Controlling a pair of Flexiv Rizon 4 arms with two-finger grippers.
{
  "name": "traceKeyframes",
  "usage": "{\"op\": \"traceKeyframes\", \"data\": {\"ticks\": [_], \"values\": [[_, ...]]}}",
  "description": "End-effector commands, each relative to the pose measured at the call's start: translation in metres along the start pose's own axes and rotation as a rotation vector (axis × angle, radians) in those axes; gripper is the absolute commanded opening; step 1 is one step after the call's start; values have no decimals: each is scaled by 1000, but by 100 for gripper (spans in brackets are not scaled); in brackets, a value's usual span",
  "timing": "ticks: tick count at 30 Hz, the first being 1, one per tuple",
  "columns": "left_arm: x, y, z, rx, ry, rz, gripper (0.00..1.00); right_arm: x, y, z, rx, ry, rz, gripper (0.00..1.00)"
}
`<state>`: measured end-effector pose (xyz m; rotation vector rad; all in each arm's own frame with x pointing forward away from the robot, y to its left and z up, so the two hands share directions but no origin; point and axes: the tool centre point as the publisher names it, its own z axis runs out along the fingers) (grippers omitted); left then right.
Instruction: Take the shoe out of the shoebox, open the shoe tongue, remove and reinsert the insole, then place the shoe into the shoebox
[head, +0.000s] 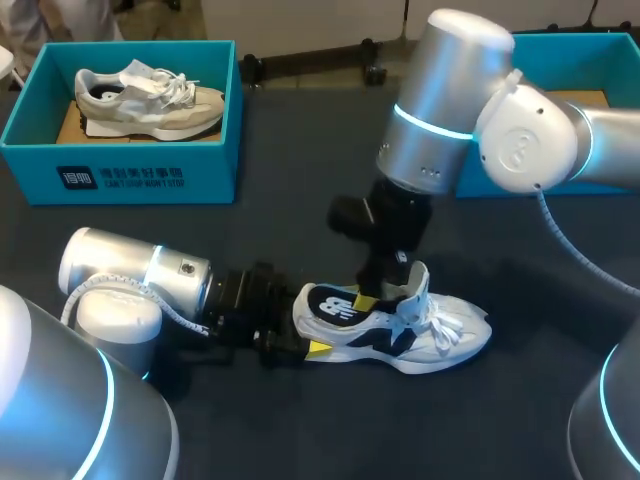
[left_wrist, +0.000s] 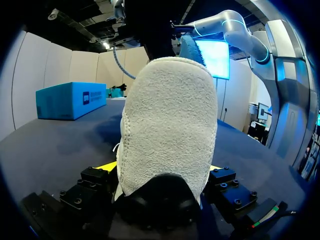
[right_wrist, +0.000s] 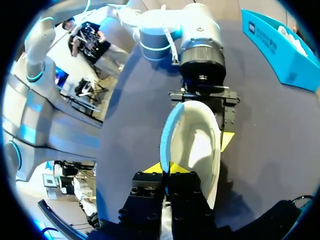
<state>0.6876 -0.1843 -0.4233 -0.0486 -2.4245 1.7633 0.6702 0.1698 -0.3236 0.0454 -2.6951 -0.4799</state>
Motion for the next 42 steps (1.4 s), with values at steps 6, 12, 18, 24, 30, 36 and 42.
{"op": "traceKeyframes", "data": {"ticks": [6,12,18,24,30,36,42], "values": [[0,1,1,-1,0,0,0,-12,12,0,9,67,-36,0],[0,1,1,-1,0,0,0,-10,16,-3,13,109,-82,0],[0,1,1,-1,0,0,0,-9,24,-3,18,159,-115,0],[0,1,1,-1,0,0,0,-14,34,0,24,200,-132,0],[0,1,1,-1,0,0,0,-20,41,4,22,244,-147,0],[0,1,1,-1,0,0,0,-21,42,4,-3,276,-159,0],[0,1,1,-1,0,0,0,-23,40,2,-16,327,-157,0]]}}
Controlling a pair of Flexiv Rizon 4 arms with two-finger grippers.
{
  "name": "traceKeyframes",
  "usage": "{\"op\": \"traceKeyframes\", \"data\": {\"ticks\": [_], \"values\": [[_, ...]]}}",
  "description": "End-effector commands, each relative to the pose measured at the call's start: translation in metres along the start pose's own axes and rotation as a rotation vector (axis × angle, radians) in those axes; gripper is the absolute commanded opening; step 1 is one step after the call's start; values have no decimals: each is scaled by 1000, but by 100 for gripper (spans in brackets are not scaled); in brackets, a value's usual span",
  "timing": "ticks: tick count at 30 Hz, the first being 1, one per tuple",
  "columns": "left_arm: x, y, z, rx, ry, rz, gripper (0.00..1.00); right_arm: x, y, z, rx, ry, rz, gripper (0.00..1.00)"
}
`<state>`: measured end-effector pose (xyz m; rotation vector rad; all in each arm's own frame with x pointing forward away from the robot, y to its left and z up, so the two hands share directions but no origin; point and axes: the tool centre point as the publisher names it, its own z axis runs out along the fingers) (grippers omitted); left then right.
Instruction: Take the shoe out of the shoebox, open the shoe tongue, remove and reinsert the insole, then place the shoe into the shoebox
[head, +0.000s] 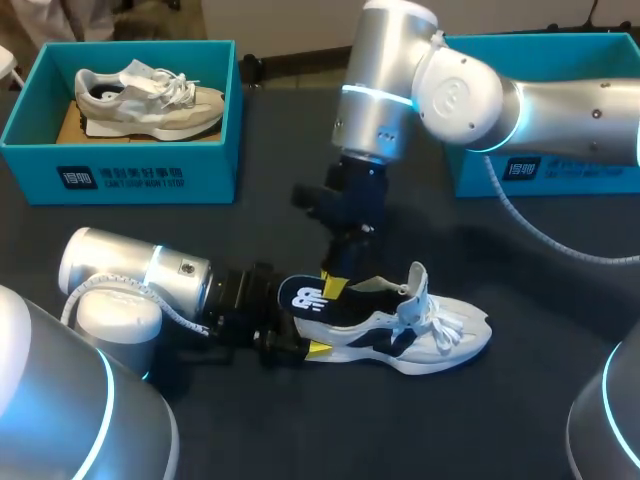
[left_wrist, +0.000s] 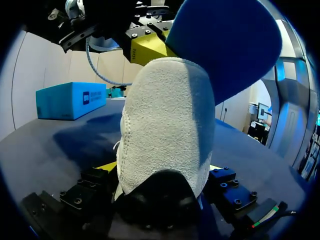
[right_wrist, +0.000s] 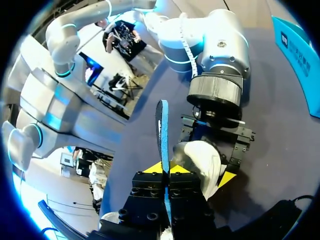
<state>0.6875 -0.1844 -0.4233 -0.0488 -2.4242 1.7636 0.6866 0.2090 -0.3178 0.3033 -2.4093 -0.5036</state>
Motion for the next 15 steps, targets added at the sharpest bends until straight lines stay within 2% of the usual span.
{"op": "traceKeyframes", "data": {"ticks": [1,2,3,6,8,10,15], "values": [[0,1,1,-1,0,0,0,-6,0,-1,0,39,3,0],[0,1,1,-1,0,0,0,-6,0,-1,-1,44,3,2],[0,1,1,-1,0,0,0,-6,-1,-2,-8,52,-3,11],[0,1,1,-1,0,0,0,-6,-2,-2,-20,66,-1,15],[0,1,1,-1,0,0,0,-6,-2,-3,-28,73,-1,25],[0,1,1,-1,0,0,0,-5,-3,-5,-34,76,-5,32],[0,1,1,-1,0,0,0,-2,-7,-11,-39,79,12,36]]}}
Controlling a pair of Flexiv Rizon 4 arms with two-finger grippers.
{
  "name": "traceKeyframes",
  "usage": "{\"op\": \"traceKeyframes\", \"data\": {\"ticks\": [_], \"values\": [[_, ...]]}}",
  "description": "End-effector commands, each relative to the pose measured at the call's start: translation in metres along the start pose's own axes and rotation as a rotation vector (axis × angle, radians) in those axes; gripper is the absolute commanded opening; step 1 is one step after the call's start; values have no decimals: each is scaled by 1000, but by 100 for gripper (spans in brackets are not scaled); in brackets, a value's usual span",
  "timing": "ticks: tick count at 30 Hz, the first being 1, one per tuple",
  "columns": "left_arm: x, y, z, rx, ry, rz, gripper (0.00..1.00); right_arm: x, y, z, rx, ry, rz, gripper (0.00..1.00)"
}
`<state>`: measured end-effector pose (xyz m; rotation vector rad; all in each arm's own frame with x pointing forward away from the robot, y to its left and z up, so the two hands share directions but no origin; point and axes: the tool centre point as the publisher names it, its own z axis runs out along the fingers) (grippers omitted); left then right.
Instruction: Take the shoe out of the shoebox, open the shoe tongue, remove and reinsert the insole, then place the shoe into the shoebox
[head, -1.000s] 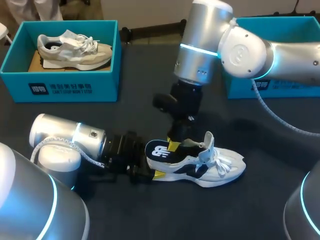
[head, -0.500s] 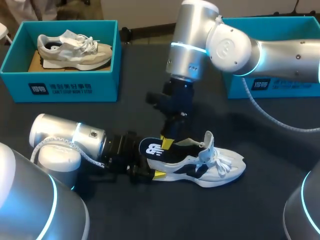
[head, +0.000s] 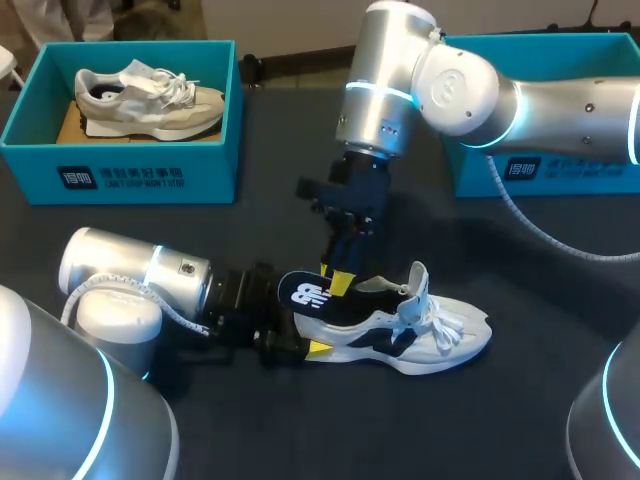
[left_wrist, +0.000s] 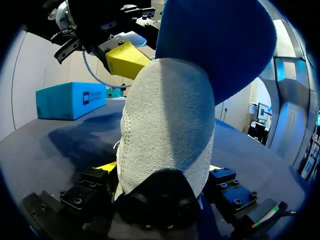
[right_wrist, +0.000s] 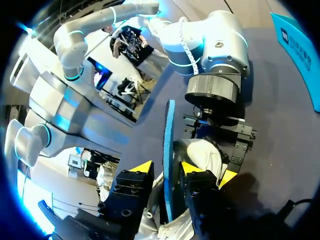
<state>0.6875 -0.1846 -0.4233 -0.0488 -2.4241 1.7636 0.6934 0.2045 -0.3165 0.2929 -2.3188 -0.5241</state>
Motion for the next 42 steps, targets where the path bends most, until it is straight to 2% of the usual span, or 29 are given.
{"op": "traceKeyframes", "data": {"ticks": [1,14,21,32,42], "values": [[0,1,1,-1,0,0,0,1,-3,-5,-2,-5,9,36],[0,1,1,-1,0,0,0,7,-20,-23,-64,-24,-16,38],[0,1,1,-1,0,0,0,9,-29,-31,-63,-15,23,41],[0,1,1,-1,0,0,0,7,-34,-22,-65,-38,63,48],[0,1,1,-1,0,0,0,7,-35,-16,-68,-44,76,47]]}}
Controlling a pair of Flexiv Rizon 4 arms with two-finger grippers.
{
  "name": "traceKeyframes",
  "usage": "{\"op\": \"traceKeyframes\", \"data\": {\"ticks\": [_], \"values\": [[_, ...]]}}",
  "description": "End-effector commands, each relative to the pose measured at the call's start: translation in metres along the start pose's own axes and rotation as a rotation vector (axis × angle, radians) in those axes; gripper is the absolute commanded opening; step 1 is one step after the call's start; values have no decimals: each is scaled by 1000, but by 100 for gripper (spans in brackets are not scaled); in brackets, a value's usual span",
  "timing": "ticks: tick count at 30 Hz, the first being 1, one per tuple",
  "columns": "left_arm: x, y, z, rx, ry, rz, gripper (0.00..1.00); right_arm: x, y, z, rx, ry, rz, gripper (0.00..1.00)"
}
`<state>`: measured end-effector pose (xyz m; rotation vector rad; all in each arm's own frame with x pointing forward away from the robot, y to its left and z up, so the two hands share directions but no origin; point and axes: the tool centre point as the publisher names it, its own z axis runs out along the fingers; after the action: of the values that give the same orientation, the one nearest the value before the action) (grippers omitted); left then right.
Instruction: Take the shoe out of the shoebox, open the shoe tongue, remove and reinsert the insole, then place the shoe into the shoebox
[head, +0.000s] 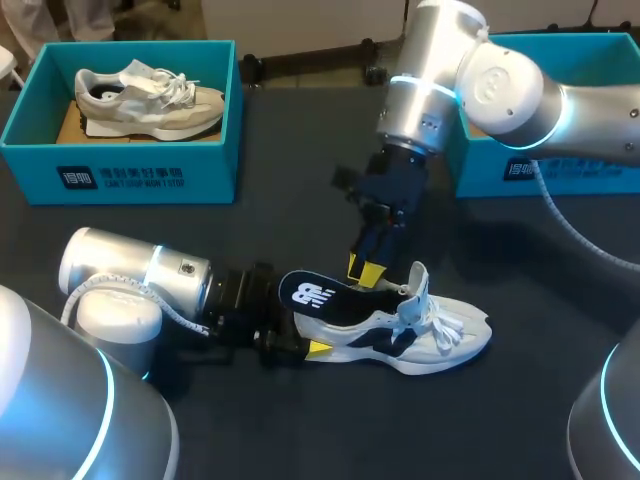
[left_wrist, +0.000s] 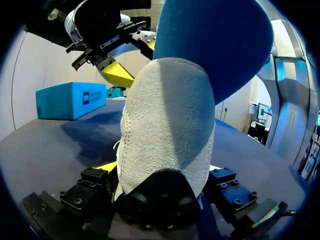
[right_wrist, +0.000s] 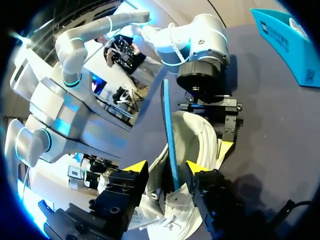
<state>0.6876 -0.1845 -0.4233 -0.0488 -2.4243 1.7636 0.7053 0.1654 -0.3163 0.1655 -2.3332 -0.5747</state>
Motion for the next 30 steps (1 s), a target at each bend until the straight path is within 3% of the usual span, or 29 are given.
{"op": "traceKeyframes", "data": {"ticks": [1,20,30], "values": [[0,1,1,-1,0,0,0,2,1,5,-1,-8,1,47],[0,1,1,-1,0,0,0,2,3,26,-1,-18,45,40],[0,1,1,-1,0,0,0,0,-2,38,-38,2,56,34]]}}
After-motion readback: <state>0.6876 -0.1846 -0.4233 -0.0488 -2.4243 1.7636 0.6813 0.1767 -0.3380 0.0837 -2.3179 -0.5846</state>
